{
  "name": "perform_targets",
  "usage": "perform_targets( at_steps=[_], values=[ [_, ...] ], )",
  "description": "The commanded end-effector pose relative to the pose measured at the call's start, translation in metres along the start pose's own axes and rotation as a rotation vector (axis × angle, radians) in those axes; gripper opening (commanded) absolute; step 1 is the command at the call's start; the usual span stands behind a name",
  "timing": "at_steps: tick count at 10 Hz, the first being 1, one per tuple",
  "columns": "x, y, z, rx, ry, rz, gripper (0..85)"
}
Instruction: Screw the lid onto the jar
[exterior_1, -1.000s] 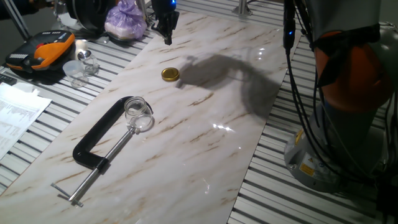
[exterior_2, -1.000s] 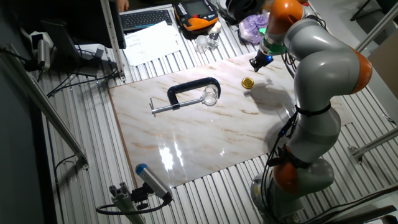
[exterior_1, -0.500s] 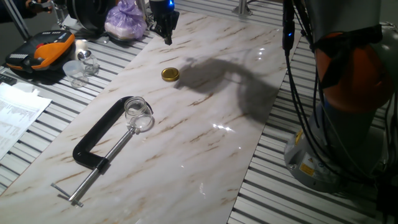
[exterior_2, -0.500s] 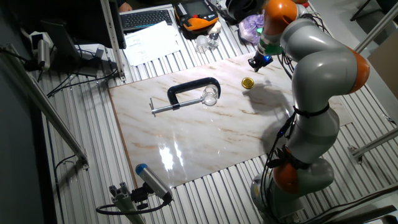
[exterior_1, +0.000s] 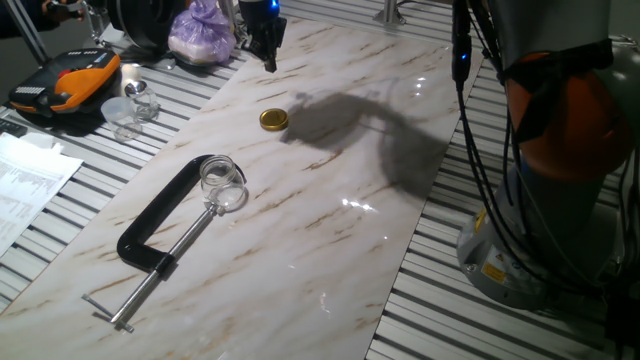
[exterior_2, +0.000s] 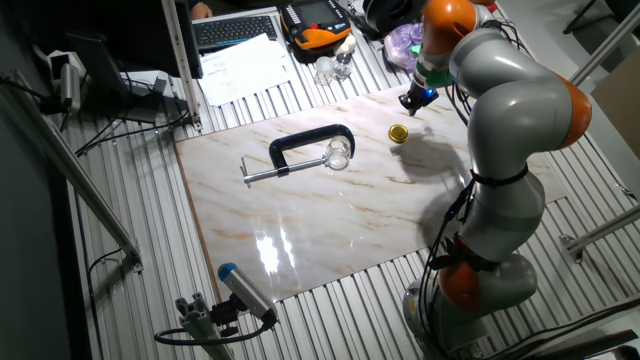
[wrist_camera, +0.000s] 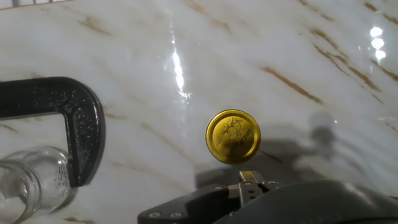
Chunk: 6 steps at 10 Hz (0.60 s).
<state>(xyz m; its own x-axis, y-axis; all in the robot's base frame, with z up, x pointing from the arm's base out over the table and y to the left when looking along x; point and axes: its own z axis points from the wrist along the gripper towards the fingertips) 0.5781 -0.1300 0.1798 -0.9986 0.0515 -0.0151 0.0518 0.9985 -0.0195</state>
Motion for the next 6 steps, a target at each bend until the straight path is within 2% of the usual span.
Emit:
perform_targets(
  at_steps=[1,2,3,4,6],
  values=[
    [-0.0005,-0.0002,0.0002,0.0,-0.006,0.008,0.0],
    [-0.0008,-0.0004,-0.0004,0.011,-0.011,0.013,0.0],
    [-0.0014,0.0006,0.0002,0.005,-0.01,0.025,0.0],
    [-0.0028,0.0019,0.0018,-0.016,0.004,0.037,0.0],
    [-0.0018,0.0003,0.0039,-0.023,0.012,0.026,0.0]
  ],
)
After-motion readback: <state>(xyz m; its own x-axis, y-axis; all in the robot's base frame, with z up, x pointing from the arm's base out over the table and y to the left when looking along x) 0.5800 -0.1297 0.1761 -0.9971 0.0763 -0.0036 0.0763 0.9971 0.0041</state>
